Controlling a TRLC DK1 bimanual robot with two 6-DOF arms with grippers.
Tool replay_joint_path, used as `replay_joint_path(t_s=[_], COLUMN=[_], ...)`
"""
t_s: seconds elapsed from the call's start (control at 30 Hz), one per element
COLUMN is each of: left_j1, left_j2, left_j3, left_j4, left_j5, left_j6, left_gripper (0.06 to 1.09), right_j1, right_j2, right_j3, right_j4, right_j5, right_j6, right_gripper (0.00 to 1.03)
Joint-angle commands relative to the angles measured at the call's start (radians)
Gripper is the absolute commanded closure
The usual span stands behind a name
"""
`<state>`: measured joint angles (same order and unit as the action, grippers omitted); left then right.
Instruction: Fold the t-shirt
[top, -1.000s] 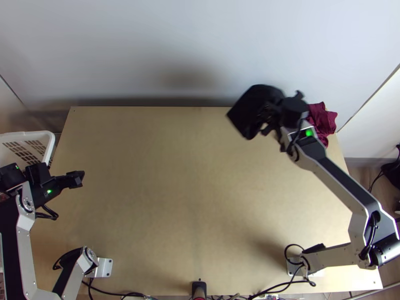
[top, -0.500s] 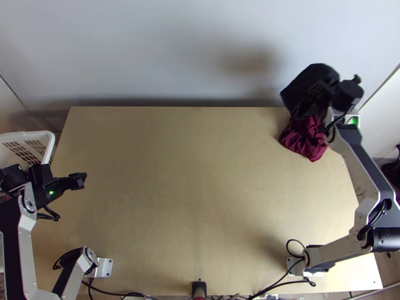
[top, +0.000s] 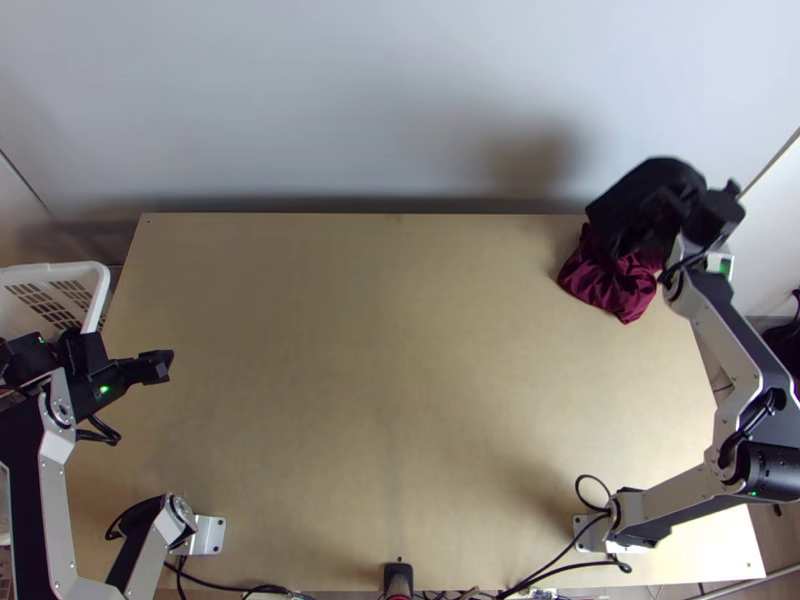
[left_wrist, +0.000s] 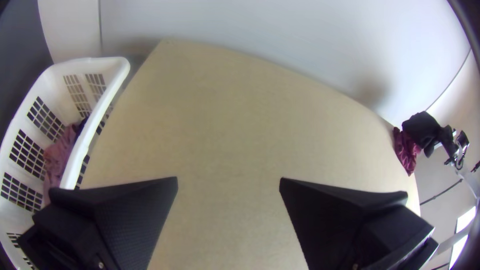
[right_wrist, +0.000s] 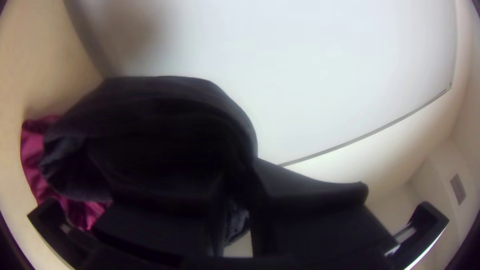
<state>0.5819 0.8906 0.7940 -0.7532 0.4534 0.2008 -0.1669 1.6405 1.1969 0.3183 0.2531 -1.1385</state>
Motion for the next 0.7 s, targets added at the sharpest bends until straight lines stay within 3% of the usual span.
replay_joint_path(t_s=[0.0, 0.4, 0.63, 0.67], left_j1=[0.006, 0.021, 0.015, 0.015], left_j2=[-0.004, -0.047, -0.051, -0.056], left_j3=[-0.003, 0.008, 0.036, 0.036], left_j4=[0.002, -0.026, -0.057, -0.057], left_j5=[0.001, -0.001, 0.002, 0.002], left_j6=[0.009, 0.046, 0.042, 0.042], left_gripper=[0.1, 0.1, 0.1, 0.1], right_j1=[-0.045, -0.059, -0.043, -0.042], right_j2=[0.047, 0.136, 0.093, 0.065], right_j3=[-0.215, -0.433, -0.464, -0.468], right_j4=[0.117, 0.285, 0.292, 0.291], right_j5=[-0.009, -0.011, -0.018, -0.031], right_j6=[-0.006, 0.028, 0.028, 0.028], right_gripper=[1.0, 1.0, 1.0, 0.96])
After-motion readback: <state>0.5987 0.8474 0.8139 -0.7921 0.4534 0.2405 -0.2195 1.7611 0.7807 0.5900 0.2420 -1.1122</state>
